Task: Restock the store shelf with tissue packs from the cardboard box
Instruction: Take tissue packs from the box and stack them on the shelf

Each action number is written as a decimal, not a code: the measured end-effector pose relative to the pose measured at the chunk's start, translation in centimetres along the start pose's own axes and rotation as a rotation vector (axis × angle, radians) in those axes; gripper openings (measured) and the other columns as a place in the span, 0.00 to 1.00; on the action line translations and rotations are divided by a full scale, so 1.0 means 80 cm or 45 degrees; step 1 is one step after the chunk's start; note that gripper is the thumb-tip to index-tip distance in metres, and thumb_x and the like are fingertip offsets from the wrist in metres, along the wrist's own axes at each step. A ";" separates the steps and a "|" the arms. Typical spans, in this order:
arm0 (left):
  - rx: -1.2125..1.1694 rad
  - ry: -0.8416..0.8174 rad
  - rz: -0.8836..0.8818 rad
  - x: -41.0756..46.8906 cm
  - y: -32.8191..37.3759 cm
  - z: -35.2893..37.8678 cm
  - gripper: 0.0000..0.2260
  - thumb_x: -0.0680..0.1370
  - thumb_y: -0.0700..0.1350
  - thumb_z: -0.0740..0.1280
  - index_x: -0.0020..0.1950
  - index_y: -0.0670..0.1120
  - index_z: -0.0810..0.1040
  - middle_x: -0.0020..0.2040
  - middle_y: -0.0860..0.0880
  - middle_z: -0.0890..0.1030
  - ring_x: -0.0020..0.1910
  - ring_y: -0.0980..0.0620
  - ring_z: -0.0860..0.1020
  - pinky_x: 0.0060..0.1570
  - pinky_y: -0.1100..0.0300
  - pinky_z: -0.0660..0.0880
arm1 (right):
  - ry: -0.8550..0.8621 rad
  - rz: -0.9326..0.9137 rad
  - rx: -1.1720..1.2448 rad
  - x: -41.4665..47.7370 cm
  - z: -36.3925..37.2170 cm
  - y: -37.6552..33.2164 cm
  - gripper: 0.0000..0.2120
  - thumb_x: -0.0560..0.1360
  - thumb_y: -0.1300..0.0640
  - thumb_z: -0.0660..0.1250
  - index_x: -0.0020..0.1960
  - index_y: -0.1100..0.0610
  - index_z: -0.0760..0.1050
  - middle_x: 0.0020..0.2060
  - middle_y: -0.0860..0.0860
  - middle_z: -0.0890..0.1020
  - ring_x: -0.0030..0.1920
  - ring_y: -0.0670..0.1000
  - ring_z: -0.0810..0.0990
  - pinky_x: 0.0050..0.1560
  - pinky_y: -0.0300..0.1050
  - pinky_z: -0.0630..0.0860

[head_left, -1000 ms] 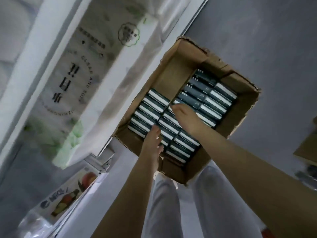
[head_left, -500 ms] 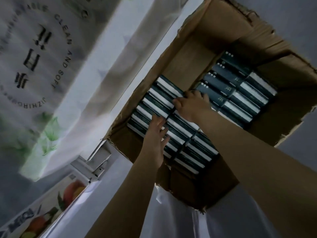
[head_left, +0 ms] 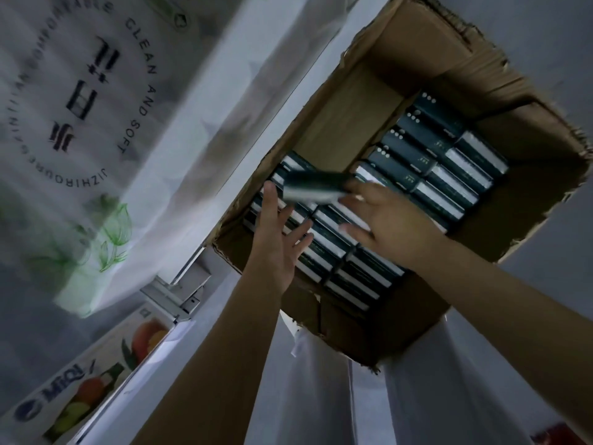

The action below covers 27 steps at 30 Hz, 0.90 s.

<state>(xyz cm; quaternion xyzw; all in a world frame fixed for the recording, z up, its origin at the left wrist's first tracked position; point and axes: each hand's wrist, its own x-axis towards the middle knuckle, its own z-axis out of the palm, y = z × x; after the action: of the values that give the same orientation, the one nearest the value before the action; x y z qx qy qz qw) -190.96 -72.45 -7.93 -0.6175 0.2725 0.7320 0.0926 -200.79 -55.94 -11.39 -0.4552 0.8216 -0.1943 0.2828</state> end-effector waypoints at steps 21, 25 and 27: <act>0.627 0.532 0.139 0.036 -0.023 -0.042 0.21 0.75 0.41 0.70 0.59 0.50 0.61 0.47 0.54 0.68 0.51 0.48 0.76 0.52 0.51 0.80 | -0.768 0.469 -0.402 0.130 0.079 0.008 0.25 0.83 0.44 0.44 0.79 0.47 0.52 0.76 0.57 0.59 0.77 0.58 0.54 0.74 0.62 0.37; 0.452 0.558 0.099 0.002 -0.016 -0.036 0.21 0.75 0.39 0.69 0.60 0.48 0.61 0.58 0.47 0.71 0.55 0.44 0.77 0.46 0.51 0.82 | -0.184 0.420 0.072 0.091 0.058 -0.008 0.30 0.75 0.44 0.47 0.64 0.58 0.76 0.52 0.64 0.77 0.49 0.65 0.78 0.53 0.56 0.73; 0.314 0.536 0.126 -0.029 -0.010 -0.027 0.25 0.76 0.34 0.67 0.66 0.51 0.60 0.63 0.46 0.71 0.56 0.40 0.78 0.39 0.51 0.83 | 0.063 0.448 0.207 0.062 0.032 -0.022 0.18 0.77 0.51 0.55 0.55 0.59 0.78 0.48 0.62 0.76 0.40 0.63 0.77 0.38 0.52 0.76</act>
<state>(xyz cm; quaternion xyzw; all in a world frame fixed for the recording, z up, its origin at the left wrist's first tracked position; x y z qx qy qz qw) -188.19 -72.41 -6.13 -0.7265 0.4029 0.5519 0.0725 -200.15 -61.22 -13.74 -0.2755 0.8767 -0.2188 0.3281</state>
